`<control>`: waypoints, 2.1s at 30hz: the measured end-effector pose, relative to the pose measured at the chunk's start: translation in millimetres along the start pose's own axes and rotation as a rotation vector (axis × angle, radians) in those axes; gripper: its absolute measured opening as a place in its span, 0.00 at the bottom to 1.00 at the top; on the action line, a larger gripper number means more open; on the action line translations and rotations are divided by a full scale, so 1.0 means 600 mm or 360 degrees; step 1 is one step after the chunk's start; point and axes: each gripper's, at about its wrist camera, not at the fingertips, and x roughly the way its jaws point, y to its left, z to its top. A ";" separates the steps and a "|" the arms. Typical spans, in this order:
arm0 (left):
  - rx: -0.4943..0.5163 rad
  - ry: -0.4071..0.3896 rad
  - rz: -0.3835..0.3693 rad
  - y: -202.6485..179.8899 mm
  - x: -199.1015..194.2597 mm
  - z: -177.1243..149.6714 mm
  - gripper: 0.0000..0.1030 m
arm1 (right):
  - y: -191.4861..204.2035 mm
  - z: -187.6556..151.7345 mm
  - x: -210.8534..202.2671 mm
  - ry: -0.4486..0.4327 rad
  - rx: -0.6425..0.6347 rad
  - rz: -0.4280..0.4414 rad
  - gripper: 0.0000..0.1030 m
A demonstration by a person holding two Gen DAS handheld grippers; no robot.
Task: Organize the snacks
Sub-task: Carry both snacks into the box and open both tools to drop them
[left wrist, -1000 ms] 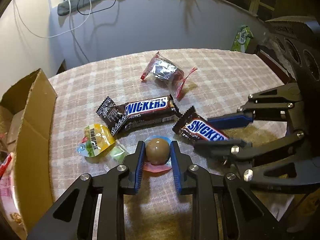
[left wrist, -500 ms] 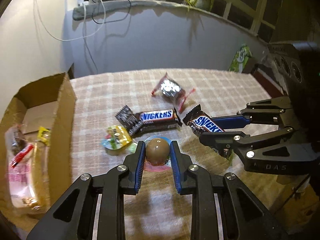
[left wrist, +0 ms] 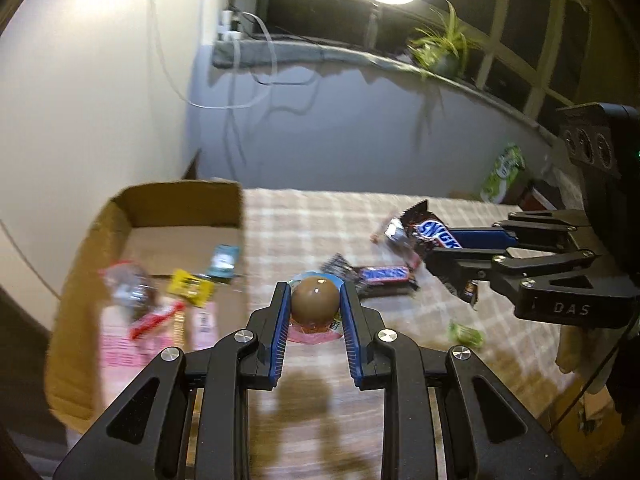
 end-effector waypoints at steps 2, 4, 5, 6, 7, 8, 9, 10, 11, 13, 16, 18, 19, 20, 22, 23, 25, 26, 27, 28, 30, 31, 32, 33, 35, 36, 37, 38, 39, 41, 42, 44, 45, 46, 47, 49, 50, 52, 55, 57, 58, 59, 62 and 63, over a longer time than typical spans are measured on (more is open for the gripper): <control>-0.0030 -0.0019 0.0034 0.023 -0.009 0.004 0.23 | 0.014 0.013 0.005 -0.0012 -0.0016 0.0013 0.29; -0.0059 -0.0034 0.0068 0.044 -0.015 0.010 0.23 | 0.030 0.027 0.015 -0.0021 -0.0035 0.0028 0.29; -0.0067 -0.0040 0.0080 0.050 -0.017 0.010 0.23 | 0.037 0.034 0.019 -0.0023 -0.0042 0.0036 0.29; -0.0077 -0.0048 0.0098 0.060 -0.019 0.012 0.23 | 0.044 0.041 0.024 -0.0024 -0.0051 0.0044 0.29; -0.0085 -0.0052 0.0110 0.068 -0.019 0.014 0.23 | 0.051 0.048 0.030 -0.0025 -0.0063 0.0051 0.29; -0.0097 -0.0056 0.0122 0.077 -0.020 0.017 0.23 | 0.058 0.054 0.035 -0.0025 -0.0074 0.0056 0.29; -0.0109 -0.0060 0.0133 0.084 -0.021 0.018 0.23 | 0.066 0.062 0.041 -0.0026 -0.0086 0.0065 0.29; -0.0121 -0.0063 0.0145 0.092 -0.020 0.020 0.23 | 0.071 0.067 0.046 -0.0025 -0.0091 0.0071 0.29; -0.0125 -0.0065 0.0157 0.099 -0.021 0.020 0.23 | 0.077 0.073 0.052 -0.0024 -0.0098 0.0077 0.29; -0.0136 -0.0068 0.0178 0.111 -0.020 0.022 0.23 | 0.085 0.084 0.064 -0.0020 -0.0112 0.0085 0.29; -0.0150 -0.0072 0.0195 0.124 -0.020 0.024 0.23 | 0.098 0.100 0.083 -0.0016 -0.0130 0.0101 0.29; -0.0153 -0.0074 0.0208 0.129 -0.019 0.025 0.23 | 0.102 0.108 0.092 -0.0014 -0.0139 0.0109 0.29; -0.0152 -0.0074 0.0215 0.132 -0.018 0.026 0.23 | 0.105 0.114 0.100 -0.0012 -0.0142 0.0116 0.29; -0.0152 -0.0075 0.0222 0.135 -0.018 0.027 0.23 | 0.107 0.119 0.105 -0.0009 -0.0145 0.0119 0.29; -0.0156 -0.0076 0.0231 0.140 -0.018 0.027 0.23 | 0.112 0.129 0.120 -0.0002 -0.0152 0.0127 0.29; -0.0158 -0.0077 0.0237 0.143 -0.019 0.027 0.23 | 0.113 0.133 0.126 0.0002 -0.0152 0.0130 0.29; -0.0163 -0.0077 0.0245 0.148 -0.018 0.028 0.23 | 0.115 0.140 0.138 0.0013 -0.0152 0.0138 0.29; -0.0169 -0.0075 0.0248 0.151 -0.017 0.028 0.23 | 0.117 0.141 0.142 0.0018 -0.0154 0.0141 0.29; -0.0171 -0.0075 0.0250 0.152 -0.018 0.027 0.23 | 0.118 0.143 0.148 0.0024 -0.0156 0.0144 0.29; -0.0173 -0.0074 0.0254 0.154 -0.017 0.027 0.23 | 0.120 0.145 0.155 0.0031 -0.0157 0.0149 0.29; -0.0174 -0.0073 0.0260 0.158 -0.016 0.026 0.23 | 0.123 0.148 0.164 0.0042 -0.0158 0.0157 0.29; -0.0175 -0.0072 0.0262 0.159 -0.016 0.026 0.23 | 0.125 0.149 0.169 0.0046 -0.0161 0.0161 0.29; -0.0177 -0.0069 0.0262 0.161 -0.015 0.026 0.23 | 0.126 0.149 0.173 0.0051 -0.0162 0.0163 0.29; -0.0176 -0.0066 0.0263 0.162 -0.014 0.025 0.23 | 0.128 0.150 0.179 0.0058 -0.0163 0.0166 0.29; -0.0173 -0.0061 0.0265 0.163 -0.012 0.025 0.23 | 0.131 0.152 0.185 0.0065 -0.0165 0.0167 0.29; -0.0174 -0.0060 0.0266 0.164 -0.012 0.025 0.23 | 0.132 0.153 0.188 0.0067 -0.0165 0.0168 0.29; -0.0177 -0.0060 0.0267 0.165 -0.012 0.025 0.23 | 0.132 0.154 0.189 0.0068 -0.0165 0.0168 0.29; -0.0180 -0.0061 0.0266 0.166 -0.012 0.026 0.23 | 0.133 0.155 0.191 0.0069 -0.0165 0.0169 0.29; -0.0182 -0.0061 0.0266 0.166 -0.012 0.026 0.23 | 0.134 0.157 0.192 0.0070 -0.0165 0.0169 0.29; -0.0189 -0.0062 0.0267 0.168 -0.013 0.026 0.23 | 0.135 0.158 0.194 0.0075 -0.0167 0.0173 0.29; -0.0194 -0.0061 0.0266 0.169 -0.013 0.026 0.23 | 0.136 0.159 0.194 0.0075 -0.0172 0.0172 0.29; -0.0198 -0.0059 0.0268 0.169 -0.013 0.026 0.23 | 0.138 0.160 0.191 0.0062 -0.0180 0.0159 0.29; -0.0201 -0.0058 0.0268 0.170 -0.014 0.026 0.23 | 0.138 0.161 0.190 0.0060 -0.0181 0.0161 0.29; -0.0205 -0.0056 0.0267 0.171 -0.014 0.026 0.23 | 0.138 0.163 0.190 0.0060 -0.0178 0.0161 0.29; -0.0210 -0.0054 0.0267 0.171 -0.013 0.026 0.23 | 0.138 0.164 0.190 0.0060 -0.0178 0.0159 0.29; -0.0209 -0.0057 0.0274 0.170 -0.014 0.026 0.24 | 0.137 0.165 0.188 0.0055 -0.0183 0.0139 0.36; -0.0209 -0.0057 0.0274 0.169 -0.015 0.027 0.24 | 0.136 0.166 0.187 0.0048 -0.0181 0.0130 0.42; -0.0208 -0.0061 0.0282 0.169 -0.016 0.027 0.30 | 0.134 0.167 0.182 0.0026 -0.0179 0.0108 0.64; -0.0212 -0.0073 0.0300 0.170 -0.019 0.027 0.46 | 0.129 0.168 0.176 0.0009 -0.0173 0.0077 0.68; -0.0218 -0.0088 0.0316 0.171 -0.021 0.027 0.58 | 0.124 0.168 0.173 0.0004 -0.0164 0.0057 0.78; -0.0221 -0.0093 0.0320 0.171 -0.022 0.026 0.61 | 0.122 0.168 0.169 -0.0014 -0.0159 0.0034 0.79; -0.0226 -0.0100 0.0327 0.172 -0.023 0.026 0.66 | 0.119 0.169 0.166 -0.0019 -0.0159 0.0030 0.79; -0.0231 -0.0114 0.0338 0.171 -0.026 0.026 0.66 | 0.114 0.168 0.160 -0.0022 -0.0153 0.0015 0.80; -0.0227 -0.0118 0.0339 0.170 -0.027 0.026 0.66 | 0.112 0.168 0.157 -0.0024 -0.0152 0.0011 0.80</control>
